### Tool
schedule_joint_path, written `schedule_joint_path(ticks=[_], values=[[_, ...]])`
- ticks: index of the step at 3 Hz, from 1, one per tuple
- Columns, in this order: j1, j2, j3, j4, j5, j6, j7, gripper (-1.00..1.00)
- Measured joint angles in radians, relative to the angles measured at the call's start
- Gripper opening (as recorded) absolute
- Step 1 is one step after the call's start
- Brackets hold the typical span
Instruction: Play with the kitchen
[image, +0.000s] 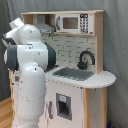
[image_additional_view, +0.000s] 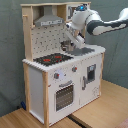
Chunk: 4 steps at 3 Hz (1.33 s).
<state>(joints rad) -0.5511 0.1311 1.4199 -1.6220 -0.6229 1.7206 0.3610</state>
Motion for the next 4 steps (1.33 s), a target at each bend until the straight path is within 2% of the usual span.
schedule_joint_path(ticks=[1, 2, 4], values=[[0.045, 0.051, -0.009, -0.019, -0.049, 0.058, 0.022, -1.0], [0.098, 0.108, -0.028, -0.016, -0.101, 0.088, 0.04, -1.0], [0.228, 0.227, -0.092, 0.036, -0.209, 0.102, 0.063, -1.0]])
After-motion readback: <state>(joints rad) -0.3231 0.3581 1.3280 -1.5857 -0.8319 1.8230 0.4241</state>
